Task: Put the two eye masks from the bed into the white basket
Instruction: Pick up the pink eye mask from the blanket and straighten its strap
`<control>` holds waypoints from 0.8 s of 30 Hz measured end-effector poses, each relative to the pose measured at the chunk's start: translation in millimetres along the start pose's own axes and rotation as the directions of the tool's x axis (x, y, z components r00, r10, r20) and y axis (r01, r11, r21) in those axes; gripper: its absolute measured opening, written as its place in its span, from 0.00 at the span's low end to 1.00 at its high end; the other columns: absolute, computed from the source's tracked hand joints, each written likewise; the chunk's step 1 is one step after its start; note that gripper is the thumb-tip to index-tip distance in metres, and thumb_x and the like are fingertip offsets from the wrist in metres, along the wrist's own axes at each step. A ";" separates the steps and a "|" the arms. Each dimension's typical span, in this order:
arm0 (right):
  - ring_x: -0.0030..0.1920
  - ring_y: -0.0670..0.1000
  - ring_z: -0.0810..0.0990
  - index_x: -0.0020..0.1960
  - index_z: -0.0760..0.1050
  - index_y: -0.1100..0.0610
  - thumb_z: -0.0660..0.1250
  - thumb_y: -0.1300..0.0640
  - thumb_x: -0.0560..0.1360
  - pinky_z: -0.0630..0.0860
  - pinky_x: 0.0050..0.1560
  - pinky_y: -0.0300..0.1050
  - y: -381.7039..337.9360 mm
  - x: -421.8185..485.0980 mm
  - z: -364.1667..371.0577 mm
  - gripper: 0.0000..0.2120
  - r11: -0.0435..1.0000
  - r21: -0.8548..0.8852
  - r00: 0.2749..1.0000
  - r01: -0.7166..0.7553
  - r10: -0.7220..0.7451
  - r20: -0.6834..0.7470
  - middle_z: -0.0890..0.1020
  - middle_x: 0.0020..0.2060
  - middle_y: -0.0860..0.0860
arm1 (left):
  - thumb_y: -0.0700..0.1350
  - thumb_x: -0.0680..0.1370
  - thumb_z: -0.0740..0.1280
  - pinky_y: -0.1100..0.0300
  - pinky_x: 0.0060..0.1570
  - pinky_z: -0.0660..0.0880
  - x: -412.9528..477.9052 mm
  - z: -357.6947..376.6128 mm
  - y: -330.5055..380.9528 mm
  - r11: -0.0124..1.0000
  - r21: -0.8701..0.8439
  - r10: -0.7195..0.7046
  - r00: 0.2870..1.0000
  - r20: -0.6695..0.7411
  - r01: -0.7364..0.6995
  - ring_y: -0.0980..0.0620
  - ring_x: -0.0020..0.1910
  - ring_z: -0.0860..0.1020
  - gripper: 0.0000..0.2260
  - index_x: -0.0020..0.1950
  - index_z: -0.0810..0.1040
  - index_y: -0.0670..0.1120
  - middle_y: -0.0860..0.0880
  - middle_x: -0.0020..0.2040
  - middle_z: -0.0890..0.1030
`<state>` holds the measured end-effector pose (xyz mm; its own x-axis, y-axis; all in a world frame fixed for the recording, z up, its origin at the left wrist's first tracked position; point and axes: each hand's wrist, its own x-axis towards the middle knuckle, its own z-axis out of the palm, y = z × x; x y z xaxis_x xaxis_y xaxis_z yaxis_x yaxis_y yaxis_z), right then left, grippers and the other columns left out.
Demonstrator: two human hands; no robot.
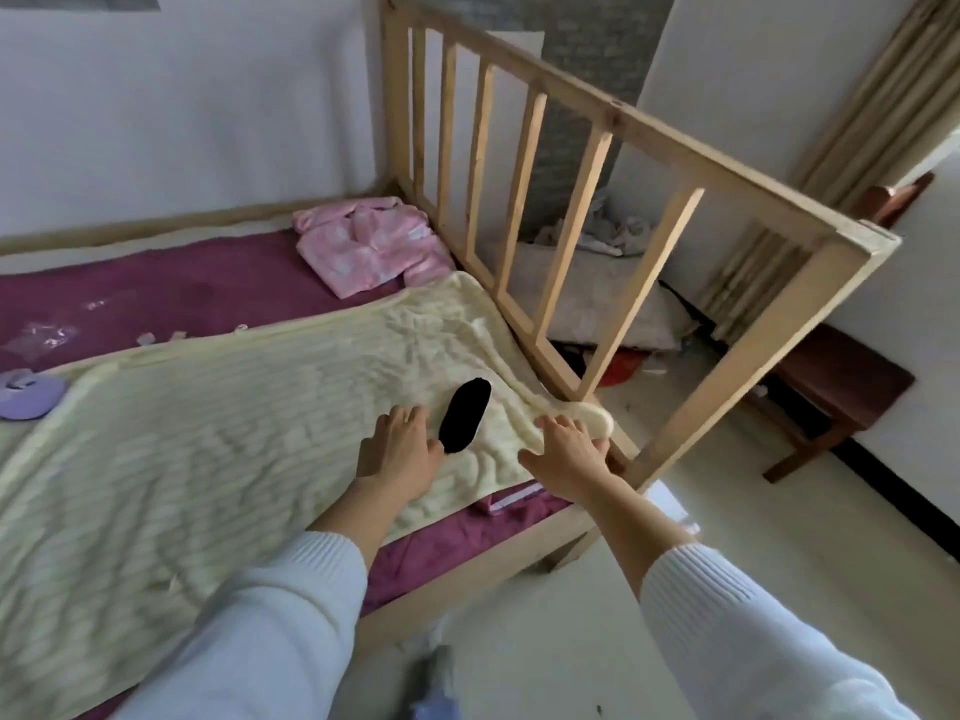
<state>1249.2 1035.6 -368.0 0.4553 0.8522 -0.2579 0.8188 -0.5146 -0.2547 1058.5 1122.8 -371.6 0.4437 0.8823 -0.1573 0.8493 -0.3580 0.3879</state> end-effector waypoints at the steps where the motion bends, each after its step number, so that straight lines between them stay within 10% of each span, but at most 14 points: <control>1: 0.70 0.56 0.64 0.71 0.64 0.52 0.62 0.43 0.73 0.60 0.67 0.64 -0.3 22.6 10.0 0.29 1.000 0.002 0.999 -0.010 0.010 0.030 0.70 0.69 0.53 | 0.48 0.78 0.56 0.46 0.57 0.72 20.2 11.2 -5.9 1.000 -0.011 -0.024 0.999 0.021 0.024 0.44 0.63 0.69 0.17 0.66 0.69 0.45 0.44 0.65 0.71; 12: 0.67 0.56 0.67 0.69 0.65 0.53 0.62 0.44 0.73 0.64 0.62 0.59 16.0 207.2 132.4 0.27 0.980 0.041 0.923 -0.193 0.167 0.346 0.72 0.66 0.54 | 0.47 0.78 0.57 0.49 0.56 0.71 180.7 154.9 -57.5 0.957 -0.140 -0.193 0.920 0.341 0.253 0.43 0.62 0.71 0.16 0.64 0.71 0.43 0.42 0.64 0.74; 16: 0.52 0.55 0.77 0.69 0.65 0.55 0.62 0.46 0.74 0.74 0.50 0.48 23.2 250.8 168.7 0.26 0.960 0.168 0.920 -0.223 0.150 0.361 0.74 0.65 0.56 | 0.47 0.78 0.58 0.48 0.50 0.71 215.7 201.6 -63.2 0.898 -0.273 -0.233 0.900 0.367 0.344 0.39 0.57 0.74 0.16 0.63 0.70 0.42 0.39 0.59 0.76; 24: 0.41 0.54 0.79 0.57 0.69 0.56 0.65 0.50 0.73 0.70 0.35 0.45 23.6 303.1 214.1 0.16 0.820 0.418 0.911 -0.391 0.282 0.300 0.81 0.45 0.53 | 0.51 0.78 0.60 0.59 0.51 0.71 252.6 249.7 -58.7 0.492 -0.632 -0.376 0.801 0.466 0.598 0.51 0.58 0.77 0.16 0.64 0.75 0.50 0.49 0.63 0.78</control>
<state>1331.7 1261.4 -651.8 0.5405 0.6032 -0.5865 0.3471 -0.7949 -0.4977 1192.1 1290.3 -660.9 0.1695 0.6991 -0.6946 0.5027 0.5449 0.6711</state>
